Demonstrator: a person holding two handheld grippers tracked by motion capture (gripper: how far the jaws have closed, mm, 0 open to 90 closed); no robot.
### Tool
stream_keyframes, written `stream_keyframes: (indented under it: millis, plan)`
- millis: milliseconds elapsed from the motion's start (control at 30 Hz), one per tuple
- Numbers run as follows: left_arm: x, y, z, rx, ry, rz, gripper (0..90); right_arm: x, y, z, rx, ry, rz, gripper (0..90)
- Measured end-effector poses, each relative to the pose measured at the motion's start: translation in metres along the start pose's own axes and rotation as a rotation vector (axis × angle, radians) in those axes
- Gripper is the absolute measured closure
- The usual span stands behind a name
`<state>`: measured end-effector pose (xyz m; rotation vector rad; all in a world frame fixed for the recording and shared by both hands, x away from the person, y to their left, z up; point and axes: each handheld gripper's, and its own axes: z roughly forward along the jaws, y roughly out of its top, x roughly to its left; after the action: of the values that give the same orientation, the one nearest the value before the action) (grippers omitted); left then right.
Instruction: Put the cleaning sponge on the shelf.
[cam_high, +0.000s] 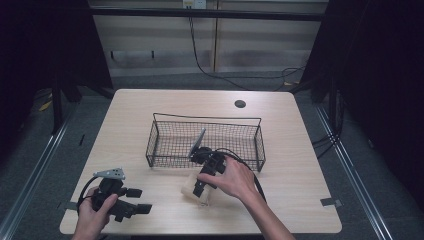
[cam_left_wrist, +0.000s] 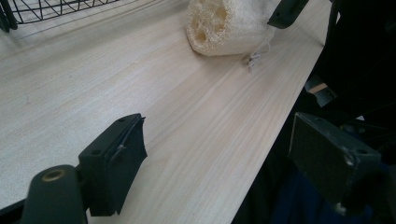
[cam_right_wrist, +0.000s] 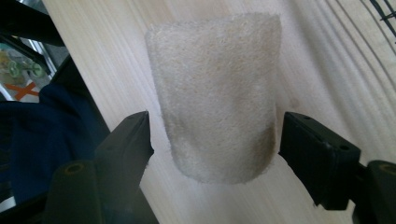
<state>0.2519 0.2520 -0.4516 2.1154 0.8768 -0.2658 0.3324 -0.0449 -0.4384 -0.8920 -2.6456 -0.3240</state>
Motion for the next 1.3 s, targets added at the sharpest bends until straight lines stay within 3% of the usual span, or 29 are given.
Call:
stream_keyframes:
  millis: [100, 500, 700, 1300]
  plan:
    - [0.0, 0.0, 0.0, -0.002, 0.001, 0.0, 18.1, -0.001, 0.001, 0.003, 0.015, -0.022, -0.013, 23.3]
    - [0.0, 0.0, 0.0, -0.009, 0.002, -0.004, 18.1, 0.001, 0.006, 0.018, 0.057, -0.038, -0.039, 22.0]
    - [0.0, 0.0, 0.0, -0.006, 0.0, -0.002, 18.1, 0.001, 0.007, 0.022, 0.071, -0.042, -0.051, 27.0]
    - [0.0, 0.0, 0.0, -0.004, -0.002, -0.002, 18.1, 0.004, 0.007, 0.017, 0.067, -0.012, -0.04, 30.2]
